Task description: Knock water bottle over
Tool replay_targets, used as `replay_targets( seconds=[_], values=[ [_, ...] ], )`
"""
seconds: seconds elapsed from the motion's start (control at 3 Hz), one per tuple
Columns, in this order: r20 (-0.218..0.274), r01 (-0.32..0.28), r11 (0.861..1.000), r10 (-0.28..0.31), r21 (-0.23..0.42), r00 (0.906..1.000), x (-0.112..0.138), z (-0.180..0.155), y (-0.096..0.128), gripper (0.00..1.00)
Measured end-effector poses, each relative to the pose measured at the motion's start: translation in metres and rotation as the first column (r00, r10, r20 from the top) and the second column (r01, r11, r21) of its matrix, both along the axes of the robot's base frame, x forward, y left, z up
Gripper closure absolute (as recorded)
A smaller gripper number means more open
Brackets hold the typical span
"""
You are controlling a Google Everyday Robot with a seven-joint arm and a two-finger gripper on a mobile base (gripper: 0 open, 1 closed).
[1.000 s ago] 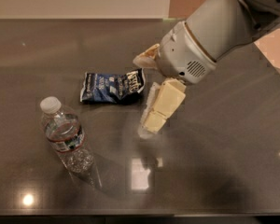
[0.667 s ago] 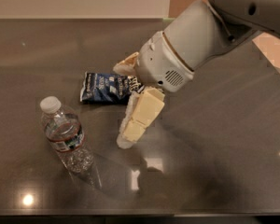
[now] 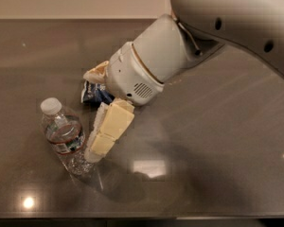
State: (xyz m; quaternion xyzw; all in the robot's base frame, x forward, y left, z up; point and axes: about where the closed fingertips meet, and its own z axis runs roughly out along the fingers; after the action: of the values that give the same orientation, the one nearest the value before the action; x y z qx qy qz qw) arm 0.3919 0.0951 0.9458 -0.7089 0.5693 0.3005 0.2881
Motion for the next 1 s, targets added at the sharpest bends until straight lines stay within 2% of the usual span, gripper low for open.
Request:
replay_targets(
  seconds=[0.67, 1.0],
  values=[
    [-0.061, -0.022, 1.0, 0.023, 0.015, 0.9979, -0.011, -0.009, 0.038, 0.0],
    [-0.091, -0.025, 1.0, 0.026, 0.014, 0.9955, -0.014, -0.013, 0.05, 0.02]
  ],
)
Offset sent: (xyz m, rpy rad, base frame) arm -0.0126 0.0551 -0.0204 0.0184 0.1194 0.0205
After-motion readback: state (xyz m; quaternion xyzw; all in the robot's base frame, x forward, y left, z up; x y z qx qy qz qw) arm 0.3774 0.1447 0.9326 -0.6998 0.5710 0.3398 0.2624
